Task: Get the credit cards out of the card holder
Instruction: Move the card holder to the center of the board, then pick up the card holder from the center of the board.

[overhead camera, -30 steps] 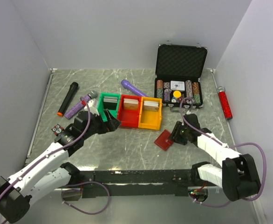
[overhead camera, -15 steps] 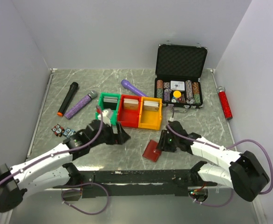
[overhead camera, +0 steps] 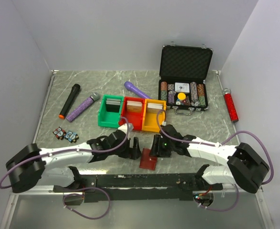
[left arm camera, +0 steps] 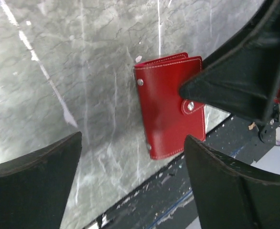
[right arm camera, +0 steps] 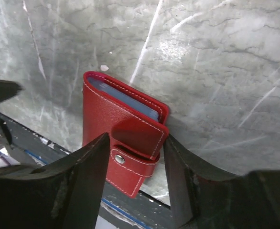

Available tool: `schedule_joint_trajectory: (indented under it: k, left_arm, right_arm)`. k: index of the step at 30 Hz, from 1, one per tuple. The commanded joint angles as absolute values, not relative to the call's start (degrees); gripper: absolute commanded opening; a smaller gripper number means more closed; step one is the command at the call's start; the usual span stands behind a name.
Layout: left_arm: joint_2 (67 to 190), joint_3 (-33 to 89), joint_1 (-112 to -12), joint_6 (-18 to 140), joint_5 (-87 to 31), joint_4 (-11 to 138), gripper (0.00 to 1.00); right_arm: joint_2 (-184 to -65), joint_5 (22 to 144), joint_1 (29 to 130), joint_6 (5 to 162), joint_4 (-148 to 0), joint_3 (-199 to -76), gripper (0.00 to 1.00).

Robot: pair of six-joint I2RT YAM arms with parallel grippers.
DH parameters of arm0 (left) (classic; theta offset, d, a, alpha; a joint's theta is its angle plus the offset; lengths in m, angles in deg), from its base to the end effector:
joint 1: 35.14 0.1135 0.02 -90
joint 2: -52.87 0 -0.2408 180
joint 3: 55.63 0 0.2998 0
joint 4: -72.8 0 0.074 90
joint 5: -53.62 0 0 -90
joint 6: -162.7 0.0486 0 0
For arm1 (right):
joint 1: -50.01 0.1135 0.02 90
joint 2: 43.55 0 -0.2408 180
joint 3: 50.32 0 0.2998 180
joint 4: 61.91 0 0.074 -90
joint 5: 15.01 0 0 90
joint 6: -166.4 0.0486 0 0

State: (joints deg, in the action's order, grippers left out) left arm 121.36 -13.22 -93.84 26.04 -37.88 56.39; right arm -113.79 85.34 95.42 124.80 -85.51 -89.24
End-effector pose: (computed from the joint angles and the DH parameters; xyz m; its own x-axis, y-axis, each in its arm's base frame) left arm 0.1525 -0.2483 0.1229 -0.8548 0.0064 -0.5190 0.3241 0.7875 -0.5242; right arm 0.1796 0.1946 0.0846 -0.9595 0.0745 -0.2716 -0.0836 0.8455 0.5274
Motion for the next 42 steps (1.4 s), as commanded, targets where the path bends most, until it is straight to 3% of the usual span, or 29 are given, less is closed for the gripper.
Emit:
schedule_joint_trajectory:
  k: [1, 7, 11, 14, 16, 22, 26, 29, 32, 35, 42]
  left_arm:
    - [124.94, -12.54, -94.29, 25.33, -34.98, 65.28, 0.90]
    - [131.09, -10.61, -95.17, 25.85, -33.92, 67.05, 0.82]
    - [135.57, -9.46, -95.52, 26.29, -33.04, 67.40, 0.67]
    - [137.33, -9.11, -95.61, 26.12, -32.77, 67.93, 0.49]
    - [137.60, -9.28, -95.61, 26.03, -33.21, 68.11, 0.45]
    - [137.51, -10.25, -95.61, 26.12, -33.22, 68.72, 0.42]
    - [137.34, -11.13, -95.61, 25.94, -33.04, 69.42, 0.39]
    - [136.55, -11.75, -95.61, 25.68, -33.30, 69.60, 0.39]
    - [134.97, -12.45, -95.61, 25.68, -34.09, 69.60, 0.41]
    - [132.43, -13.85, -95.61, 25.42, -34.97, 70.13, 0.44]
    - [126.53, -16.49, -95.61, 25.76, -34.89, 72.59, 0.62]
  right_arm:
    - [-113.08, 84.66, 95.97, 125.18, -86.45, -88.23, 0.58]
    - [-111.31, 82.37, 95.89, 123.43, -88.57, -87.79, 0.58]
    - [-112.89, 83.16, 95.97, 122.98, -86.64, -87.79, 0.54]
    - [-113.16, 83.69, 95.97, 123.16, -85.49, -87.44, 0.53]
    - [-112.98, 83.95, 95.89, 123.07, -85.14, -87.26, 0.52]
    - [-113.07, 84.83, 95.89, 123.25, -83.56, -87.09, 0.46]
    - [-112.72, 85.10, 95.97, 123.34, -82.59, -86.74, 0.31]
    - [-111.67, 85.27, 95.97, 123.34, -82.07, -86.47, 0.27]
    - [-110.26, 85.62, 95.97, 123.07, -81.28, -85.86, 0.17]
    - [-108.59, 85.71, 95.89, 122.72, -81.27, -85.59, 0.02]
    - [-106.39, 86.59, 95.89, 122.11, -80.75, -85.51, 0.00]
